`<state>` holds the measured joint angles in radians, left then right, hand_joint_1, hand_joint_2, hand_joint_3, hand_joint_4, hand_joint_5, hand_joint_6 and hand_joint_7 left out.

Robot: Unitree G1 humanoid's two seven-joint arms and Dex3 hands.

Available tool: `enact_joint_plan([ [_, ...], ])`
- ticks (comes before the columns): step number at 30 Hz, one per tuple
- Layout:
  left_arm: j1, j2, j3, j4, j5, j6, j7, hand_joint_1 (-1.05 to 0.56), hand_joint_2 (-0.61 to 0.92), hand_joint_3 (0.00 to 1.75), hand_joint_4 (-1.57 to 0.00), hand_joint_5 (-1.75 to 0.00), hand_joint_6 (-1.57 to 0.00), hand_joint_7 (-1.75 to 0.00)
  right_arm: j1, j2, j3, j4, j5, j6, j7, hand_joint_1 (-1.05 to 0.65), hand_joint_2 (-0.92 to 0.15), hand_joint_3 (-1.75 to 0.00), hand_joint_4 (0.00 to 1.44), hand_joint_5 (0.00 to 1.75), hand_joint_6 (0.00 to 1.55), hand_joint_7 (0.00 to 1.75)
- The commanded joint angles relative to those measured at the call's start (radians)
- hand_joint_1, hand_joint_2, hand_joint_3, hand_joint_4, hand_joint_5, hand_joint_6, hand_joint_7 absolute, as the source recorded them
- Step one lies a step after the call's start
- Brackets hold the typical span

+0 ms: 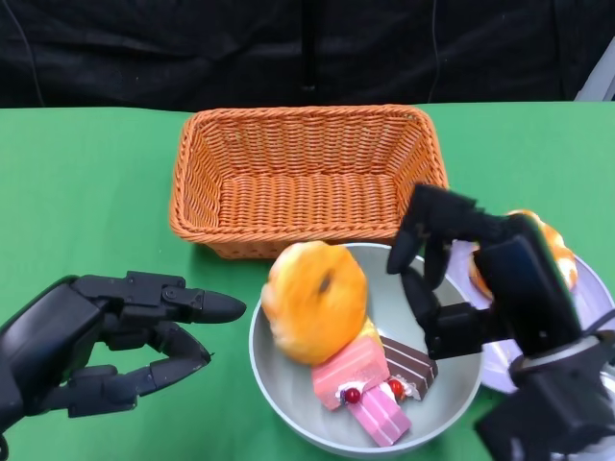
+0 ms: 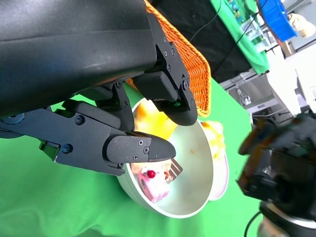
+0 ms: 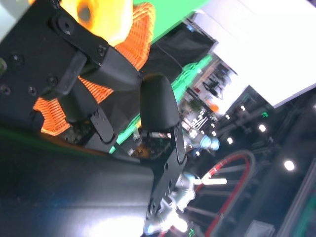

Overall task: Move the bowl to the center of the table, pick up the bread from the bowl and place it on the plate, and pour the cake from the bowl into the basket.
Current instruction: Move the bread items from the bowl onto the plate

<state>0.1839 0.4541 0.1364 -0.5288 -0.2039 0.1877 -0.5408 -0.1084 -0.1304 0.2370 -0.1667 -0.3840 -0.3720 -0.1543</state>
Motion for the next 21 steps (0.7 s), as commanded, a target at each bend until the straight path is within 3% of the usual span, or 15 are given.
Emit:
enact_joint_plan([
  [1,-0.002,0.003,0.006,0.013,0.005,-0.012,0.013,-0.42,0.92,0.3,-0.54,-0.93,-0.77,-0.18,0.019,-0.007,-0.03,-0.036,0.031,-0.002,0.025,-0.11,-0.14,-1.75,1.01,1.75,0.79,1.62],
  [8,0.028,-0.005,-0.017,0.017,0.058,-0.052,0.031,-0.36,0.92,0.3,-0.53,-0.91,-0.75,-0.17,0.089,-0.026,-0.114,-0.124,0.092,0.003,0.082,-0.04,-0.16,-1.75,1.04,1.75,0.82,1.63],
  [17,0.03,0.0,-0.026,0.011,0.07,-0.035,0.026,-0.38,0.92,0.28,-0.53,-0.89,-0.74,-0.16,0.103,-0.04,-0.123,-0.142,0.095,0.008,0.155,0.02,-0.12,-1.75,1.02,1.74,0.85,1.58],
  [18,0.029,-0.001,-0.028,0.009,0.072,-0.034,0.028,-0.39,0.92,0.28,-0.54,-0.89,-0.74,-0.16,0.098,-0.043,-0.117,-0.137,0.093,0.008,0.167,0.0,-0.2,-1.57,0.94,1.6,0.83,1.34],
  [21,0.029,-0.001,-0.03,0.008,0.073,-0.034,0.03,-0.4,0.92,0.28,-0.55,-0.9,-0.74,-0.16,0.093,-0.042,-0.115,-0.132,0.091,0.006,0.186,-0.01,-0.26,-1.44,0.89,1.49,0.85,1.13],
])
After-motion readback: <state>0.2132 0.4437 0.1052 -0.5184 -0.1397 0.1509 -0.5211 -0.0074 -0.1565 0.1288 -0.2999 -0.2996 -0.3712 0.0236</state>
